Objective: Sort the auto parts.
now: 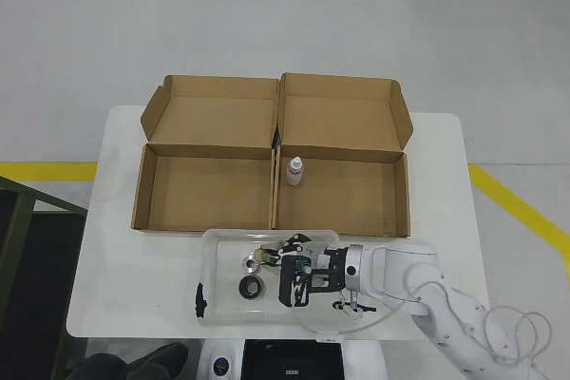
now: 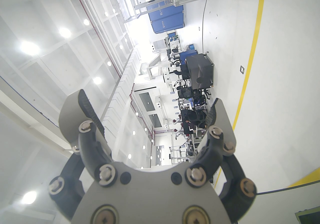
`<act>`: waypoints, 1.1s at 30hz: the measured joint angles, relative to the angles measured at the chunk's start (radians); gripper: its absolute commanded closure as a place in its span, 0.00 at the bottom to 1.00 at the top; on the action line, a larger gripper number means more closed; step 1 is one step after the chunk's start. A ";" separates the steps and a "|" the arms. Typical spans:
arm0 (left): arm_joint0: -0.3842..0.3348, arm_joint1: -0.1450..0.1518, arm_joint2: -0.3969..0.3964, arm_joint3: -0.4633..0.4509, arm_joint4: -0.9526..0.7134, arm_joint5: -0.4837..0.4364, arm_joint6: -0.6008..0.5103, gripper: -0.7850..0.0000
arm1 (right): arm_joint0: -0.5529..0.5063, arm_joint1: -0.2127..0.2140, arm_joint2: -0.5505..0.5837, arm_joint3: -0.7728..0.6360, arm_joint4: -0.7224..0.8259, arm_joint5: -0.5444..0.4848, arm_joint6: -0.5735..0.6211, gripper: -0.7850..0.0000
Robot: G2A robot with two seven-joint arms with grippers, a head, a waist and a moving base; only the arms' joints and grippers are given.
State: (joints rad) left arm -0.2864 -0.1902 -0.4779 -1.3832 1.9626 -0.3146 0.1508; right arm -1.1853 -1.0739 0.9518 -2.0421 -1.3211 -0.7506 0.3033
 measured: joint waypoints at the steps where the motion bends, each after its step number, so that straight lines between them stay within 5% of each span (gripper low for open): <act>1: 0.000 0.000 0.000 0.000 0.000 0.000 0.000 0.00 | -0.007 0.000 0.007 0.004 0.005 0.007 -0.046 1.00; 14: 0.000 0.000 0.000 0.000 0.000 0.000 0.000 0.00 | -0.039 0.005 0.078 0.023 0.078 0.002 -0.239 1.00; 26: 0.000 0.000 0.000 0.000 0.000 0.000 0.000 0.00 | -0.055 0.007 0.151 0.035 0.178 0.046 -0.254 1.00; 33: 0.000 0.000 0.000 0.000 0.000 0.000 0.000 0.00 | -0.031 0.011 0.183 0.065 0.191 0.045 -0.165 1.00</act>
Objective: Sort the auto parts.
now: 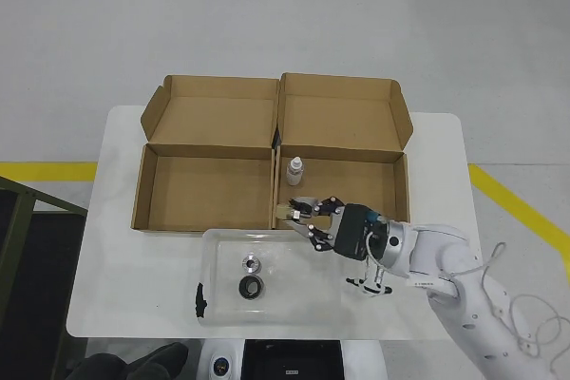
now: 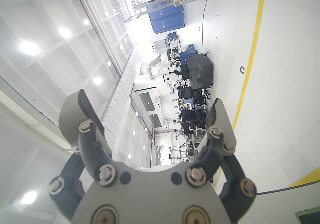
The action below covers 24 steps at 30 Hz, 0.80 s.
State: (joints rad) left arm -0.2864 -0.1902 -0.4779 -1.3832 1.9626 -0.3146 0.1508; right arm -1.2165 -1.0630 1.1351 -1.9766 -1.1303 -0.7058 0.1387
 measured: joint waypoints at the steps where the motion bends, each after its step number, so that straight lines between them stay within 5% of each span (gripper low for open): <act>1: 0.000 0.000 0.000 0.000 0.000 0.000 0.000 0.00 | 0.008 0.001 0.004 0.009 0.000 -0.004 0.023 1.00; 24: 0.000 0.000 0.000 0.000 0.000 0.000 0.000 0.00 | 0.343 -0.021 -0.082 0.379 0.029 -0.074 0.394 1.00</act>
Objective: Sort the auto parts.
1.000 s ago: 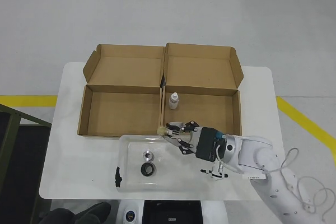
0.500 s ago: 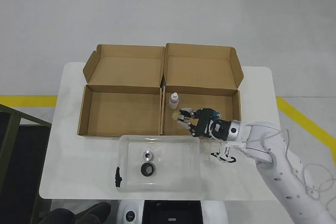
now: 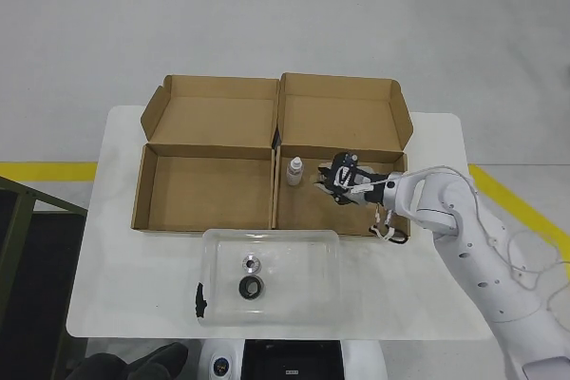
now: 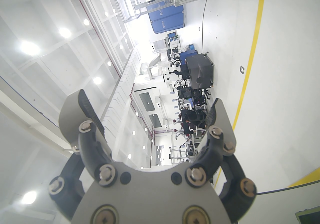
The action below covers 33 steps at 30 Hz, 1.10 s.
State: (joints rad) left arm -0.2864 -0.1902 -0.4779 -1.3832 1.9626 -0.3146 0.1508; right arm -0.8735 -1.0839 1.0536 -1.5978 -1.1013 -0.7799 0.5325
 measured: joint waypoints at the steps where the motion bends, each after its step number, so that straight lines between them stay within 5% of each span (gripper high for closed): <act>1: 0.000 0.000 0.000 0.000 0.000 0.000 0.000 0.00 | 0.019 -0.003 -0.012 0.022 0.006 -0.006 0.015 1.00; 27: 0.000 0.000 0.000 0.000 0.000 0.000 0.000 0.00 | 0.257 -0.080 -0.261 0.309 -0.023 0.008 0.179 1.00; 28: 0.000 0.000 0.000 0.000 0.000 0.000 0.000 0.00 | 0.261 -0.083 -0.267 0.314 -0.026 0.010 0.180 0.98; 31: 0.000 0.000 0.000 0.000 0.000 0.000 0.000 0.00 | 0.271 -0.089 -0.281 0.324 -0.033 0.015 0.181 0.71; 33: 0.000 0.000 0.000 0.000 0.000 0.000 0.000 0.00 | 0.275 -0.092 -0.287 0.328 -0.036 0.019 0.179 0.65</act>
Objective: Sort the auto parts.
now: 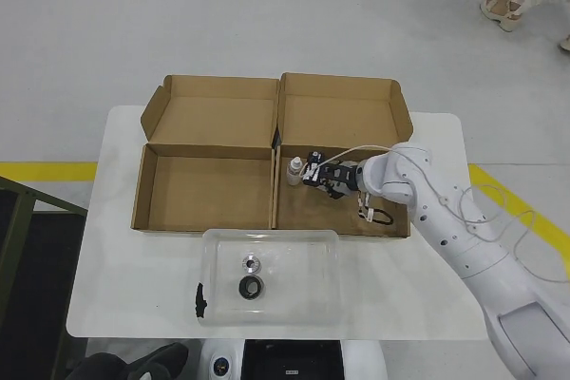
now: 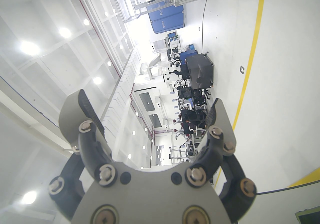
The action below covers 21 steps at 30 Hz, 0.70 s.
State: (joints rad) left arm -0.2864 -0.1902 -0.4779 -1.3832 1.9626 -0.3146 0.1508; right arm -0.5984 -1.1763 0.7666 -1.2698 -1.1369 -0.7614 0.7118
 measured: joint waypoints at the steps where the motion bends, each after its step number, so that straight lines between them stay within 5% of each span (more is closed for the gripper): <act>1: 0.000 0.000 0.000 0.000 0.000 0.000 0.000 0.00 | 0.002 -0.002 -0.003 0.002 0.000 0.002 -0.002 0.62; 9: 0.000 0.000 0.000 0.000 0.000 0.000 0.000 0.00 | -0.010 -0.001 0.014 -0.017 0.029 -0.005 -0.034 0.62; 21: 0.000 0.000 0.000 0.000 0.000 0.000 0.000 0.00 | -0.181 0.070 0.212 -0.261 0.055 -0.038 -0.077 0.61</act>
State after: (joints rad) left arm -0.2864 -0.1902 -0.4779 -1.3832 1.9626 -0.3146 0.1508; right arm -0.7790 -1.1067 0.9782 -1.5313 -1.0818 -0.7998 0.6350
